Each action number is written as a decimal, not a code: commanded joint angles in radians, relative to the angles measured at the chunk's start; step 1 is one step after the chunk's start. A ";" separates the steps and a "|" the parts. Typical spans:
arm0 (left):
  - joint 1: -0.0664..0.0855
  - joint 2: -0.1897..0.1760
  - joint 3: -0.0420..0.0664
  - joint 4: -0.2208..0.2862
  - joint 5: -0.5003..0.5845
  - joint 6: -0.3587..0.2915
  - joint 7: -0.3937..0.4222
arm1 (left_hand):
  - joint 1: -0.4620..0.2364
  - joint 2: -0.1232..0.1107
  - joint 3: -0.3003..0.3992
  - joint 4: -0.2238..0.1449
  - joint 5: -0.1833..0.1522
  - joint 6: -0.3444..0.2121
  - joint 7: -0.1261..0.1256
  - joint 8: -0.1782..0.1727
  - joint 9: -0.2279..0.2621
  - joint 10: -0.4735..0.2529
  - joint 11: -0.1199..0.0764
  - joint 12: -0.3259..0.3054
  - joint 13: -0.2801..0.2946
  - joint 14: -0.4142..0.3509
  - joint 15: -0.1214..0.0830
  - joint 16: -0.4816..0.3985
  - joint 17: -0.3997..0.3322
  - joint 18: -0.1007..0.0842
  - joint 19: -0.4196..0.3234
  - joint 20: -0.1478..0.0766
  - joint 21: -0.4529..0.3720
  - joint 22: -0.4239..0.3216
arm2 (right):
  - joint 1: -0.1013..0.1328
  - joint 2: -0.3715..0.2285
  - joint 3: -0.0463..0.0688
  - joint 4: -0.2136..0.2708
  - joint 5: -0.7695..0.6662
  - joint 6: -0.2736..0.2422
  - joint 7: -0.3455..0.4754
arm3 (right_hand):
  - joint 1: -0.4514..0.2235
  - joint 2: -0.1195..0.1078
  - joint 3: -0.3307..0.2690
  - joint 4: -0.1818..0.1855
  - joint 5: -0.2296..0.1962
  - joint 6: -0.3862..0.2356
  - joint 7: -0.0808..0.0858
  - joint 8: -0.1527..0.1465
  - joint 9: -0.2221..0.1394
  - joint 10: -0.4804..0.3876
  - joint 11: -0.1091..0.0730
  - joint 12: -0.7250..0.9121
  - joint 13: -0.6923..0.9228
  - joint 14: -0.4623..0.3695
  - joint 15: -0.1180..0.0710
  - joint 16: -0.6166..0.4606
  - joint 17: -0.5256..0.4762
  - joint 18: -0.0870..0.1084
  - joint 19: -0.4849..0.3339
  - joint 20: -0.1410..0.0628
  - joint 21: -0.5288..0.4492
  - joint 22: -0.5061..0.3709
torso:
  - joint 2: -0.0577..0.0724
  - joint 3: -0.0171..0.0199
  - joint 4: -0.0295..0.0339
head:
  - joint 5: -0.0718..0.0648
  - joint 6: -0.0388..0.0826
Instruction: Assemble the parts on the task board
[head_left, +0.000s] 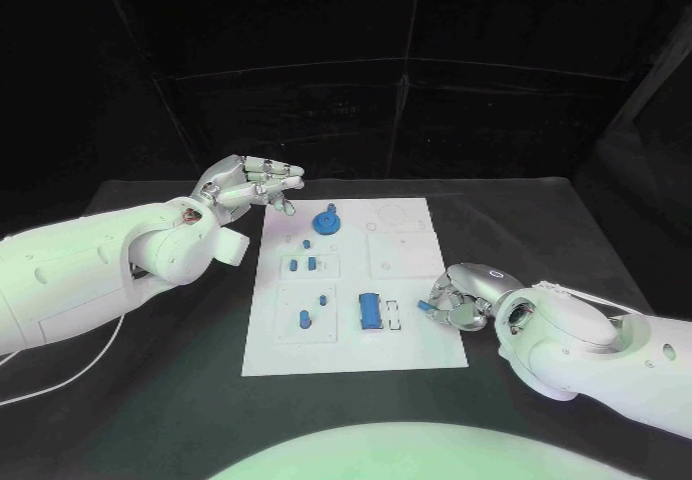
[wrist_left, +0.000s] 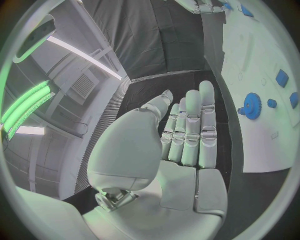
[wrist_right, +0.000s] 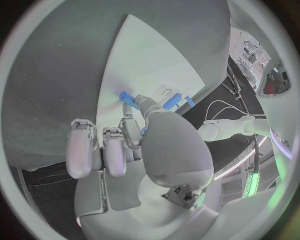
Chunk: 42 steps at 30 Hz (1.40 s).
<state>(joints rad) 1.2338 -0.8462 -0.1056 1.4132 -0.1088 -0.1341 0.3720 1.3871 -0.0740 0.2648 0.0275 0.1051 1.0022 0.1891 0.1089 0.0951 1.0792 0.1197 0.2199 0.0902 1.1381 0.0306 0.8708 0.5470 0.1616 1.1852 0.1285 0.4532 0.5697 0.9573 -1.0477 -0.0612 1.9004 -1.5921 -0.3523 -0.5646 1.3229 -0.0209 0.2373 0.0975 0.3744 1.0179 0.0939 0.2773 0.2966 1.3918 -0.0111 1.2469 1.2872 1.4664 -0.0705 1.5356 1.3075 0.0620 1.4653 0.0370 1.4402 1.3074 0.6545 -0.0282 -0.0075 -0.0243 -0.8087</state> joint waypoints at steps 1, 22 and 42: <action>0.001 0.001 0.001 0.001 0.004 0.010 0.006 | 0.002 0.008 -0.006 0.001 0.000 -0.003 -0.003 0.006 -0.001 -0.005 -0.004 0.006 0.001 -0.007 0.003 0.005 -0.001 0.020 0.006 0.002 -0.005 -0.001 | 0.002 0.004 0.000 0.015 0.025 -0.109 0.017 | -0.022 -0.022 0.029 0.005 0.002 0.030 -0.020 -0.008 0.018 0.007 0.005 -0.001 0.002 0.094 -0.003 0.006 0.215 -0.016 0.032 -0.007 0.004 0.055 | 0.001 -0.0009 -0.0006 | 0.001 0.000; 0.001 0.000 0.001 0.005 0.004 0.011 0.006 | 0.003 0.009 -0.006 0.001 0.000 -0.002 -0.004 0.007 -0.001 -0.005 -0.004 0.007 0.001 -0.008 0.003 0.005 -0.002 0.020 0.006 0.002 -0.005 -0.002 | 0.002 0.095 0.001 -0.021 0.194 -0.122 0.000 | -0.159 -0.102 0.002 0.069 0.112 0.071 -0.029 -0.010 0.042 0.030 -0.001 0.020 0.024 0.092 -0.009 0.000 0.206 -0.016 0.032 -0.010 0.000 0.052 | 0.001 -0.0009 -0.0002 | 0.006 -0.004; 0.001 -0.001 0.001 0.006 0.004 0.014 0.004 | 0.003 0.009 -0.007 0.001 0.000 -0.002 -0.004 0.008 -0.001 -0.005 -0.004 0.008 0.001 -0.008 0.002 0.005 -0.002 0.020 0.006 0.002 -0.006 -0.002 | 0.002 0.125 0.000 -0.042 0.196 -0.048 -0.021 | -0.169 -0.094 -0.025 0.076 0.110 0.089 -0.039 0.001 0.055 0.036 -0.009 0.020 0.024 0.093 -0.015 0.002 0.209 -0.016 0.034 -0.015 0.001 0.055 | 0.000 -0.0007 -0.0010 | 0.013 -0.008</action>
<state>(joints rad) 1.2336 -0.8474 -0.1058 1.4172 -0.1088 -0.1323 0.3717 1.3871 -0.0740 0.2649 0.0276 0.1051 1.0022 0.1891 0.1131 0.0951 1.0792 0.1197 0.2247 0.0899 1.1347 0.0342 0.8708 0.5461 0.1616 1.1852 0.1285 0.4532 0.5687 0.9578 -0.9235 -0.0609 1.8568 -1.3980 -0.4223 -0.5818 1.1628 -0.1179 0.2186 0.1748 0.4827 1.1015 0.0549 0.2751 0.3514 1.4240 -0.0215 1.2611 1.3081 1.4651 -0.0790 1.5355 1.3073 0.0619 1.4653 0.0300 1.4402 1.3074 0.6550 -0.0290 -0.0082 -0.0125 -0.8169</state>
